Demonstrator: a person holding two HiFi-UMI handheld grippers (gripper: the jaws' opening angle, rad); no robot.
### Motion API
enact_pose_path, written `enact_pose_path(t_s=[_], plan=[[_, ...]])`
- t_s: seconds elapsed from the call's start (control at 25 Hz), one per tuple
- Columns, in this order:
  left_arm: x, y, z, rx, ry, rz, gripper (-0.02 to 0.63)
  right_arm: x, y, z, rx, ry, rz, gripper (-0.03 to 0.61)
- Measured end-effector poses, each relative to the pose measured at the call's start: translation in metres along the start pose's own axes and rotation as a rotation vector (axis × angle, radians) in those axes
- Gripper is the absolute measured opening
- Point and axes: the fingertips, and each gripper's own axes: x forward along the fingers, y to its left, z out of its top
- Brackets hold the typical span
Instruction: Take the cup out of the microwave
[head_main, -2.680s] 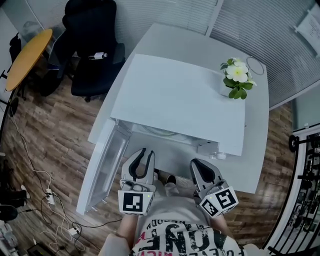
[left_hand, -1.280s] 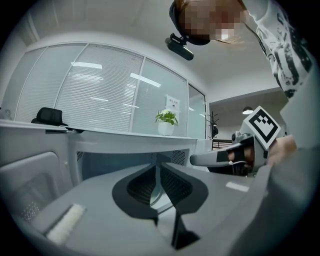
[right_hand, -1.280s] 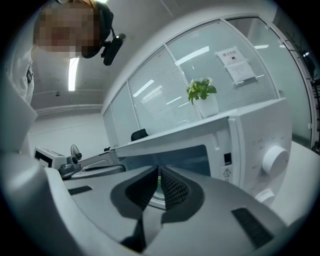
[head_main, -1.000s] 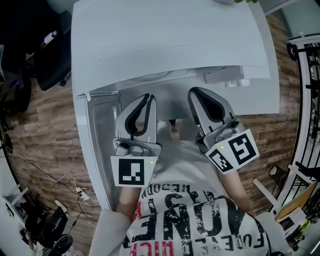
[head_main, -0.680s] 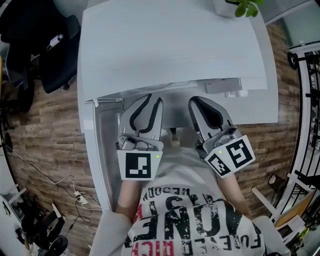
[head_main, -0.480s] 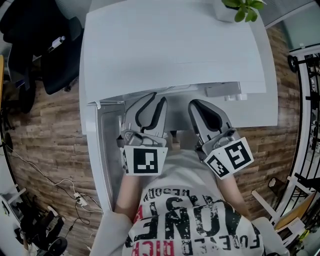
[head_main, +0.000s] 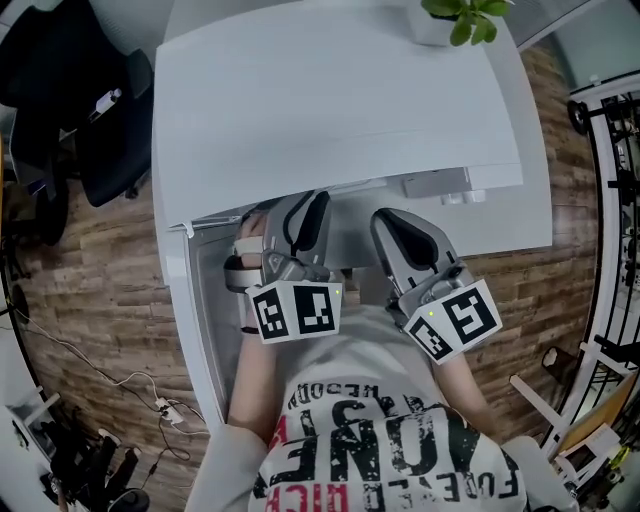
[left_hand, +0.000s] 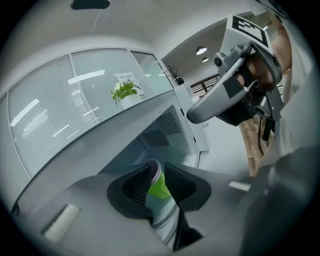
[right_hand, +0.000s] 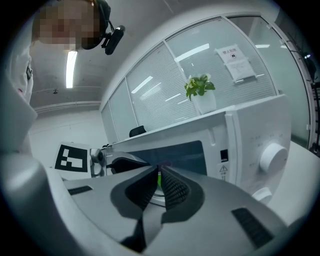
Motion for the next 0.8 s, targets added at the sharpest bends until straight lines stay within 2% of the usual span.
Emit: enact_pose_path(t_s=[0.16,0.8], plan=[[0.008,0.0,-0.003,0.056,0.024,-0.003,0.094,-0.002,-0.003,-0.001,0.004,0.002,-0.012,0.026],[0.03,-0.002,-0.018,0.189,0.111,-0.05,0.115,-0.003,-0.012,-0.002,0.019,0.008,-0.054,0.025]])
